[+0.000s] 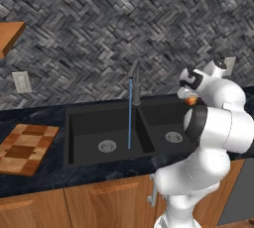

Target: Pick the peach from the sink and place it on the cutting board to airdry. Then turn off the sink faucet.

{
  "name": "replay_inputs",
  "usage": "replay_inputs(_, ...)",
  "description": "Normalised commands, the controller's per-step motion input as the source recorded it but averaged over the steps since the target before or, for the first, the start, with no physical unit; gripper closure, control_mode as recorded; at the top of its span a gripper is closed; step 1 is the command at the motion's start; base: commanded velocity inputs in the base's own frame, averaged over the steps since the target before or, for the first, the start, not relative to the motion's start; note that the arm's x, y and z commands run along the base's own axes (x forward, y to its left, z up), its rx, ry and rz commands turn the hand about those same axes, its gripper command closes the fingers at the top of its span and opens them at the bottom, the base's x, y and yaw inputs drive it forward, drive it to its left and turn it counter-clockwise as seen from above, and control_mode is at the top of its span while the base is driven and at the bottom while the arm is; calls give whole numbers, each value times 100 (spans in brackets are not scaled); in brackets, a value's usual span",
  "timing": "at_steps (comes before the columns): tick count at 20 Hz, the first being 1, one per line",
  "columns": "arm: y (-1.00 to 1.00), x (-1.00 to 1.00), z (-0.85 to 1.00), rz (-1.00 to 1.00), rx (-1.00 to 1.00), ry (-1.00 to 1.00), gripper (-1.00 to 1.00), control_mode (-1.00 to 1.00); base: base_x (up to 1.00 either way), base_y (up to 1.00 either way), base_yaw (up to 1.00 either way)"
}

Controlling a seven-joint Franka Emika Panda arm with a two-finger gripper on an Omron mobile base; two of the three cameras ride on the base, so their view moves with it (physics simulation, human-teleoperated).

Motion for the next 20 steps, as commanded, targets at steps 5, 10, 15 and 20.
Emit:
replay_inputs(5, 32, -74, 20, 1, -10, -36, 100, -100, 0, 0, 0)
replay_inputs(10, 41, -38, 68, 1, 0, -14, 100, -100, 0, 0, 0)
replay_inputs(15, 53, -16, 87, 9, 0, 7, 100, -100, 0, 0, 0)
replay_inputs(20, 60, -25, 47, 12, 0, 14, 100, -100, 0, 0, 0)
